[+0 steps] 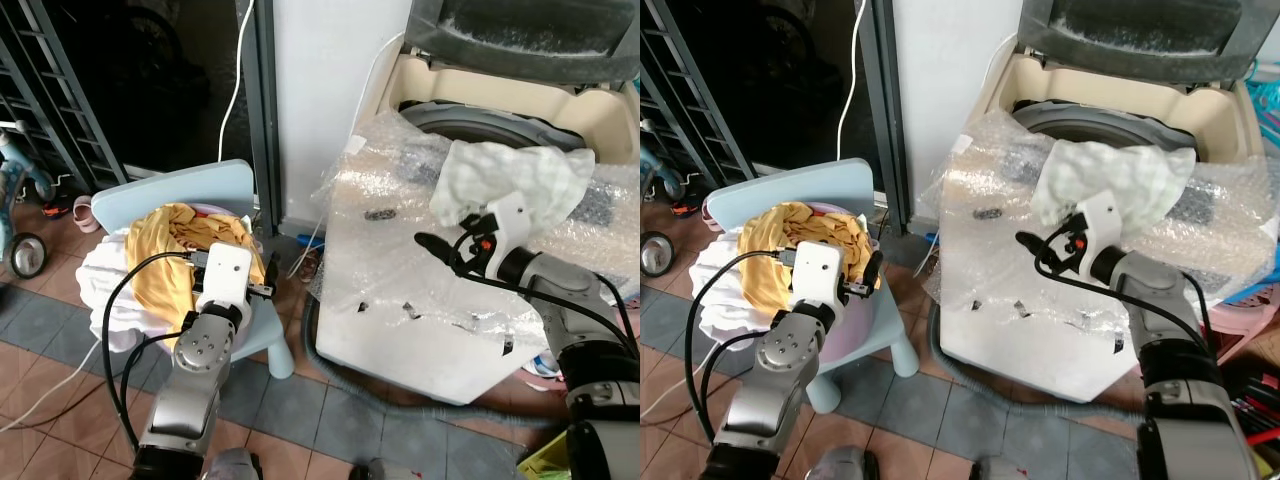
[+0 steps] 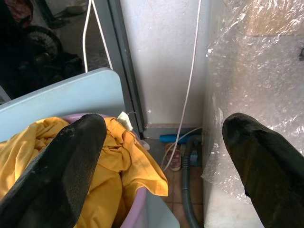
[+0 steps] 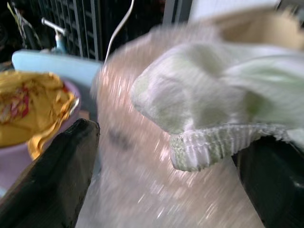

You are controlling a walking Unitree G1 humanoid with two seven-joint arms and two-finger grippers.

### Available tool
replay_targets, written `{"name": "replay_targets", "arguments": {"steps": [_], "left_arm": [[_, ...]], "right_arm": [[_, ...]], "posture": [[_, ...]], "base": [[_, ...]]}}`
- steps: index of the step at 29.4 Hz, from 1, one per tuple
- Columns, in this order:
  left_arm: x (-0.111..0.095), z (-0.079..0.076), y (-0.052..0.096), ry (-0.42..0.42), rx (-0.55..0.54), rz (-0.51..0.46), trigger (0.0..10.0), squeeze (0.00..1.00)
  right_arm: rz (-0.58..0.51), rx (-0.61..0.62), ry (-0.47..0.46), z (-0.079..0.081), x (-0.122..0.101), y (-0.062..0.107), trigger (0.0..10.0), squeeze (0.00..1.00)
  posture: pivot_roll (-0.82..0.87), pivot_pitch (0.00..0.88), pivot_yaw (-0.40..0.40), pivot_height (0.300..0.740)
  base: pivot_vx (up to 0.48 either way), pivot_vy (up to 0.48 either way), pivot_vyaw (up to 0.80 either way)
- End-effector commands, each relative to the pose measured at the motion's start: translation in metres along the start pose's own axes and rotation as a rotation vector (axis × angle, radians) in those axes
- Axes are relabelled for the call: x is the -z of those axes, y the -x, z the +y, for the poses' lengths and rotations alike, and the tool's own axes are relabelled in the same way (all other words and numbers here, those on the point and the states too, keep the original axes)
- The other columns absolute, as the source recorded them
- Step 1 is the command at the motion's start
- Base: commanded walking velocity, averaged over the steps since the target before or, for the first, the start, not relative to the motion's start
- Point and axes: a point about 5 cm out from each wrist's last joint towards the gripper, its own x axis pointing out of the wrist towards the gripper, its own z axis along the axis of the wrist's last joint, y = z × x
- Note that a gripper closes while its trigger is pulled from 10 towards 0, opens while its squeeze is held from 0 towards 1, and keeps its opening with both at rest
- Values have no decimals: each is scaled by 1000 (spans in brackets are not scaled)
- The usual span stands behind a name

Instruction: Clothes washing

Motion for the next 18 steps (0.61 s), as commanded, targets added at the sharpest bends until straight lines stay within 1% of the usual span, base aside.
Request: {"name": "replay_targets", "arguments": {"steps": [1, 2, 4, 6, 7, 8, 10, 11, 13, 14, 16, 17, 18], "left_arm": [[-2, -1, -2, -4, 5, -6, 10000, 0], [-2, -1, -2, -4, 5, -6, 10000, 0], [-2, -1, -2, -4, 6, -6, 10000, 0], [-1, -2, -2, -2, 6, -4, 10000, 0], [-1, -2, -1, -2, 5, -3, 10000, 0], [-1, -2, -2, -2, 5, -2, 10000, 0], [-1, -2, -2, -2, 7, -3, 10000, 0], [-2, -2, -2, -3, 8, -5, 10000, 0], [-2, -2, -2, -3, 8, -6, 10000, 0], [-2, -2, -2, -3, 7, -7, 10000, 0], [-2, -1, -3, -2, 2, -8, 10000, 0], [-3, 0, -3, 0, -2, -14, 10000, 0], [-5, 0, -3, 0, -6, -21, 10000, 0]], "right_arm": [[-85, -54, 69, -6, -36, 2, 10000, 1000], [-74, -87, 76, -5, -39, 3, 10000, 1000], [-20, -185, 98, 0, -40, 8, 10000, 1000], [51, -286, 134, 6, -36, 17, 10000, 541], [52, -273, 133, 3, -35, 16, 10000, 486], [57, -212, 152, -4, -34, 13, 10000, 408], [65, -186, 173, -6, -34, 11, 10000, 404], [45, -156, 185, -6, -37, 5, 10000, 396], [36, -143, 184, -6, -39, 3, 10000, 396], [19, -113, 196, -6, -41, 0, 10000, 337], [-19, -56, 215, -5, -46, -6, 10000, 333], [-60, 11, 240, -2, -49, -13, 10000, 357], [-82, 34, 234, 1, -50, -17, 10000, 357]], "posture": [[-57, 0, -32, 740], [-57, 0, -32, 740], [-58, 0, -34, 740], [-58, 0, -34, 740], [-58, 0, -34, 740], [-58, 0, -34, 740], [-57, 0, -32, 740], [-57, 0, -32, 740], [-57, 0, -32, 740], [-57, 0, -32, 740], [-53, 0, -35, 740], [-51, 0, -33, 740], [-51, 2, -30, 740]], "base": [[0, 0, 0], [0, 0, 0], [0, 0, 0], [0, 0, 0], [0, 0, 0], [0, 0, 0], [0, 0, 0], [0, 0, 0], [0, 0, 0], [0, 0, 0], [0, 0, 0], [0, 0, 0], [0, 0, 0]]}}
